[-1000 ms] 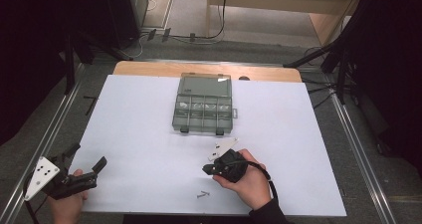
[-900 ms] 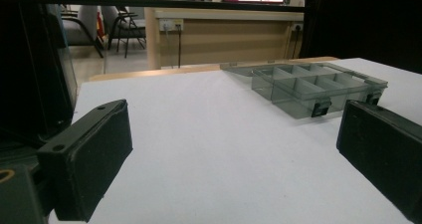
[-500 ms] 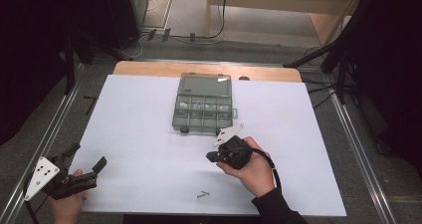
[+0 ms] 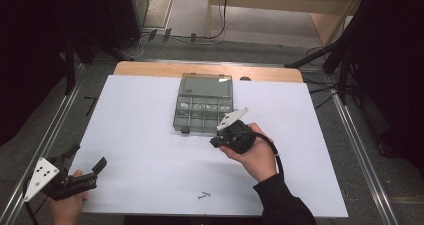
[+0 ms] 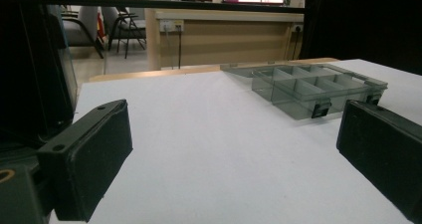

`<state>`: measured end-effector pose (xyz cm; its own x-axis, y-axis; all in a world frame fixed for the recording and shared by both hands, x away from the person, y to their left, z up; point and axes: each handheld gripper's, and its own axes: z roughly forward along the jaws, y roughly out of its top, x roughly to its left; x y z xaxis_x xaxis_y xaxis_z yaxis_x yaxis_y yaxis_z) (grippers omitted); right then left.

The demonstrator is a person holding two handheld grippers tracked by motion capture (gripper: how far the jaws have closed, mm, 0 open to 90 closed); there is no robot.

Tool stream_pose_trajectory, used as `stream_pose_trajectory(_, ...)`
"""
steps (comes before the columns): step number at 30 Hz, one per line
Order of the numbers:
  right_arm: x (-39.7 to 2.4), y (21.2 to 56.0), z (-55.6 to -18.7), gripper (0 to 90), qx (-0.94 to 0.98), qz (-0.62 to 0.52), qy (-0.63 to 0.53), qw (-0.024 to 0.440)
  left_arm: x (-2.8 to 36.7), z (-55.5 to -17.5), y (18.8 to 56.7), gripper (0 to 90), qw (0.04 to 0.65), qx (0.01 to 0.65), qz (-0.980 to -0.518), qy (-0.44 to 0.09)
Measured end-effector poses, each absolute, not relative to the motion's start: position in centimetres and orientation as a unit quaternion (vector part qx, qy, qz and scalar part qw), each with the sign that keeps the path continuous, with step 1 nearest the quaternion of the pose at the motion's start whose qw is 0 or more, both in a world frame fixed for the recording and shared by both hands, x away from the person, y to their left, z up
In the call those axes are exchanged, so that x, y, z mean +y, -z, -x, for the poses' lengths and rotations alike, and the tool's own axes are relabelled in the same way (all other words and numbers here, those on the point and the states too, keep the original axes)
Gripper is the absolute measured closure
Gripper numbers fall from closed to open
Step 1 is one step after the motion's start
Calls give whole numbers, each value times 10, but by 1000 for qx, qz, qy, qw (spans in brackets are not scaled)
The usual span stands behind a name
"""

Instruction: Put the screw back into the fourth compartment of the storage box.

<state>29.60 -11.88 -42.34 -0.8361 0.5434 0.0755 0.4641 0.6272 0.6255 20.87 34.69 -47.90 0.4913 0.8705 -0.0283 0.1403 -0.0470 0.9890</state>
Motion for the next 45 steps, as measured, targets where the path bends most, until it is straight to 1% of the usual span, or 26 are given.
stream_pose_trajectory(23, -125, 412, -354, 898, 893, -322, -305, 79, 349, -209, 479, 12, 570, 391, -648, -319)
stream_pose_trajectory(29, -134, 415, -377, 898, 885, -346, -301, 82, 349, -209, 479, 12, 570, 391, -649, -319)
stream_pose_trajectory(45, -142, 430, -417, 898, 873, -387, -281, 92, 348, -209, 479, 12, 570, 391, -649, -317)
